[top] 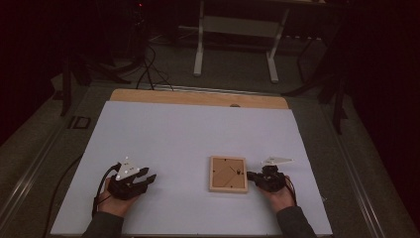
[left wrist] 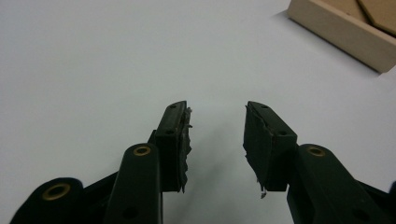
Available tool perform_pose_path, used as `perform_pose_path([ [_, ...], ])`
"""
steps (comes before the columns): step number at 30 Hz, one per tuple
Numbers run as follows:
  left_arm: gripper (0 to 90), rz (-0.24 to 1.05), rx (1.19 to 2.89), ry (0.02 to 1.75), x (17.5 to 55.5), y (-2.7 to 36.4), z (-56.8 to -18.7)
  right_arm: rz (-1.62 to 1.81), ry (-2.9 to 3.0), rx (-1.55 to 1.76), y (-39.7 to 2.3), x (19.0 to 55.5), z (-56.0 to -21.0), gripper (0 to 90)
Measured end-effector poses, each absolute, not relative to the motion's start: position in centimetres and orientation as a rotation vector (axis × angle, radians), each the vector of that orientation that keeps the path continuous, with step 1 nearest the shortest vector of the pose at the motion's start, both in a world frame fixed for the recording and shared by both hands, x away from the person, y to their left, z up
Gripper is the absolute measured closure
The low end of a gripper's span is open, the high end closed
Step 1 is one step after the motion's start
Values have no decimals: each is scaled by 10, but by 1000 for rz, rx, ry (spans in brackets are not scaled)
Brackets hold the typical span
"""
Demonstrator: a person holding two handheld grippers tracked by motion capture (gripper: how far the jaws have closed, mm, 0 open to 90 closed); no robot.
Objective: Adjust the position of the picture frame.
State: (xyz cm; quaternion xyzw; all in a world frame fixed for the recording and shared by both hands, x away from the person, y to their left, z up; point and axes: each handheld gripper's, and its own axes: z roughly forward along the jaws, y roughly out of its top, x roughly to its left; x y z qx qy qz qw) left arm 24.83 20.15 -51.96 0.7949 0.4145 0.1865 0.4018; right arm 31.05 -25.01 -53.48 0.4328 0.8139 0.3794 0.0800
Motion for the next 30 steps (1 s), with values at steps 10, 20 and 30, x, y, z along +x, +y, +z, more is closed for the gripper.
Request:
perform_pose_path([
  [10, 617, 464, 2019, 1025, 248, 197, -520, 1151, 2464, 1265, -232, 313, -536, 898],
  [20, 622, 435, 2057, 980, 246, 183, -522, 1174, 2498, 1238, -210, 313, -539, 898],
  [30, 655, 407, 2094, 914, 244, 165, -524, 1181, 2527, 1213, -192, 315, -539, 898],
])
